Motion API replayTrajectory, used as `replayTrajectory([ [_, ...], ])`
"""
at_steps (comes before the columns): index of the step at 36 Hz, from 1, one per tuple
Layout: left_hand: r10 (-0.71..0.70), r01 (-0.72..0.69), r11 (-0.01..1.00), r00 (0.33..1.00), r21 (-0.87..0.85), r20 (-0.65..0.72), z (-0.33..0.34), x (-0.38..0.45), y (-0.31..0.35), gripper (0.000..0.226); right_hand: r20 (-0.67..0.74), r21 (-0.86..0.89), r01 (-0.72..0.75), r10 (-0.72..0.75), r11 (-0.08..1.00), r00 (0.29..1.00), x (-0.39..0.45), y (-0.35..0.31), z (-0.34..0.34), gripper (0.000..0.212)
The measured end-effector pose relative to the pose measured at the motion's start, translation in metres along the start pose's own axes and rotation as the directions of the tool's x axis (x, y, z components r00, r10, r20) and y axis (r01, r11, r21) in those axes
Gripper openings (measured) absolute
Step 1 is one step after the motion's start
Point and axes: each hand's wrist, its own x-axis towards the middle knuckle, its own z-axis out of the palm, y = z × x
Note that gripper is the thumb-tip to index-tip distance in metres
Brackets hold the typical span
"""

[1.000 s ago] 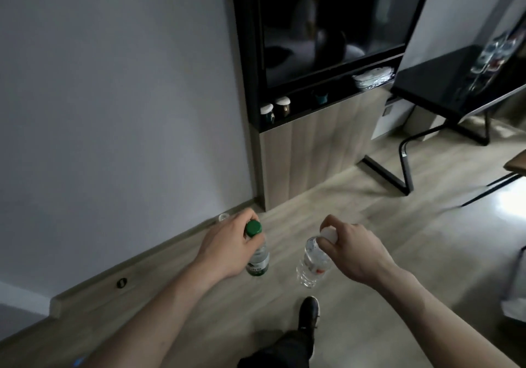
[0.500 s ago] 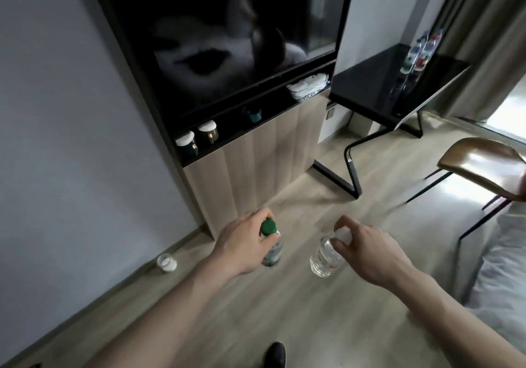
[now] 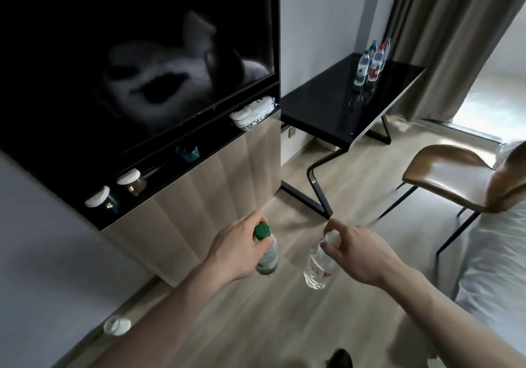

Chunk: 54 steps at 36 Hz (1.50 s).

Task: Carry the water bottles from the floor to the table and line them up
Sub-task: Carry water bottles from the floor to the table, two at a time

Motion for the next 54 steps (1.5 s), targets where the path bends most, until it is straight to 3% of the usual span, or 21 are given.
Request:
replayTrajectory([
  [8,-0.079,0.077,0.997,0.991,-0.024,-0.104,0.032,0.089,0.074,0.021,0.055,0.010,0.050,-0.051,0.999,0.997,0.067,0.098,-0.072,0.018],
  [19,-0.103,0.104,0.995,0.991,-0.001,-0.084,0.065,0.217,0.129,0.019,0.019,0.046,0.086,-0.087,0.995,0.996,0.173,0.205,-0.128,0.014],
  [32,-0.068,0.068,0.998,0.997,-0.011,-0.042,0.104,0.432,0.156,0.024,0.007,0.067,0.002,-0.003,0.998,1.000,0.328,0.315,-0.184,0.020],
  [43,-0.005,0.002,0.996,0.999,-0.085,-0.034,0.126,0.596,0.207,0.024,-0.056,0.074,-0.079,0.083,0.994,0.995,0.428,0.409,-0.237,0.013],
  [54,-0.194,0.185,0.976,0.979,-0.117,-0.071,0.166,0.676,0.250,0.027,0.059,0.088,0.041,-0.047,0.995,0.997,0.523,0.496,-0.273,0.011],
])
